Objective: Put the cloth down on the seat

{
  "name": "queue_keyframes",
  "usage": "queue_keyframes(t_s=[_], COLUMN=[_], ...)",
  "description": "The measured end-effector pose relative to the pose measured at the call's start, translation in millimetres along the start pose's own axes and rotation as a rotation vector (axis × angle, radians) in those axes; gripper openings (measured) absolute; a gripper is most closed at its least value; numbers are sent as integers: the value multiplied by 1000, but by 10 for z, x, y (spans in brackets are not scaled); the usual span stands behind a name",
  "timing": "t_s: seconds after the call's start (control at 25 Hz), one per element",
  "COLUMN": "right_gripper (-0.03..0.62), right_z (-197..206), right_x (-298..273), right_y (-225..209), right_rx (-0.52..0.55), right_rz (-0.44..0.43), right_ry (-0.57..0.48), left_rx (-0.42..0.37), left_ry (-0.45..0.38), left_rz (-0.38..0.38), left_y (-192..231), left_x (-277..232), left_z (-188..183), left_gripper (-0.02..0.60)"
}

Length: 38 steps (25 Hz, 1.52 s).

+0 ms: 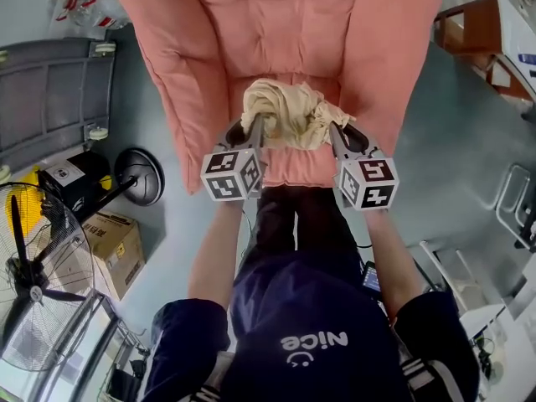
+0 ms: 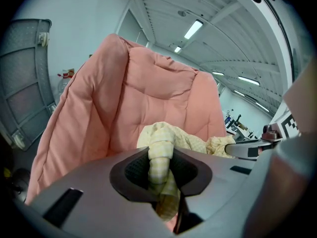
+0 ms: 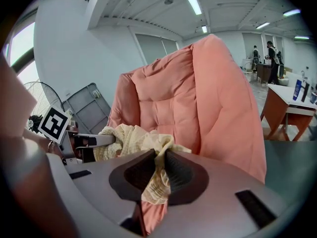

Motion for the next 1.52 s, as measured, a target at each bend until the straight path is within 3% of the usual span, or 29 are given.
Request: queue_keyframes(t_s=[0.76,1.0,1.2,1.52], right_gripper=[78,78,78,78], right_z=[774,1048,1259,1546], right_x=[-1294,-1563,-1748,-1970], right_y=[-247,-316,-424,-623], right_rx=[-85,-108,-136,-123], right_rz=[23,7,49,139], right_ry=[155,196,229,305], left_rx=[64,7,22,-24], left_ry=[176,225,262,291], left_rz=[-95,-150,-146,-217], left_y=[1030,1185,1284,1480], left_x=[-811,-995,-1133,-1336], left_z=[886,1164,1414,1679], left_gripper=[94,95,101,107])
Point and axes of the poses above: the fingertips, and each gripper's own axes: x backward along the fingers, y to its left, z out of its underside, the point moved 3 cm from there along x, backward along the fingers, and after that the axes turned 6 degrees about y, right-handed, at the moved point
